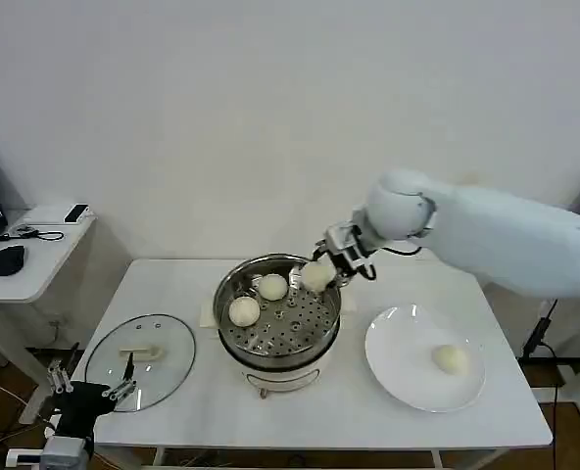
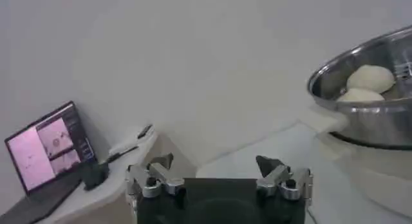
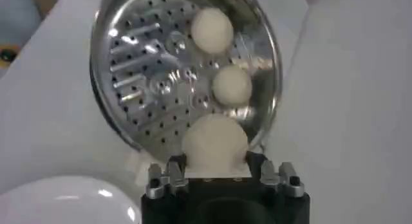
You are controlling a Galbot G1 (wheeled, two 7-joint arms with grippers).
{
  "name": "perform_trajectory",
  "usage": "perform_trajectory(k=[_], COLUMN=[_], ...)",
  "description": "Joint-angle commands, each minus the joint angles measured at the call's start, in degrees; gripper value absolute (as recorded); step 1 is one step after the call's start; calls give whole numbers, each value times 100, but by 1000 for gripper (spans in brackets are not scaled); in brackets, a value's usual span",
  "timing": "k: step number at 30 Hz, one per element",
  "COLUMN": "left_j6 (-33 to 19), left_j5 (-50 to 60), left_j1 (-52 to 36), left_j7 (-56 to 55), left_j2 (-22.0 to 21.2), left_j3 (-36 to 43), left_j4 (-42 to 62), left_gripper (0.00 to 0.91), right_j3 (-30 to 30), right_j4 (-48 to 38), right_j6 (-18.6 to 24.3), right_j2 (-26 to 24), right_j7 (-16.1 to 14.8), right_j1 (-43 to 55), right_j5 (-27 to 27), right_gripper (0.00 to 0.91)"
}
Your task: Take steamed baozi put them in steamer then cover it.
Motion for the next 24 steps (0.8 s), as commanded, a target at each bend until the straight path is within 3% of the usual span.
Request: perform_trajectory(k=[1, 11, 24], left_j6=[-11, -15, -23], left_j5=[-15, -76, -102], left_j1=[65, 109, 106], left_j7=[7, 2, 0], left_j2=[-9, -77, -69], left_j3=[-94, -227, -254], left_j4=[0, 18, 42], left_gripper=[907, 907, 907], right_j3=[-307, -589, -637], right_j4=[-291, -281, -291], right_j6=[660, 1269, 1469], right_j2=[954, 1155, 1318], right_j7=[-140, -333, -368], right_j1=[-285, -457, -468], right_j5=[-329, -651, -646], right_gripper=[645, 645, 645])
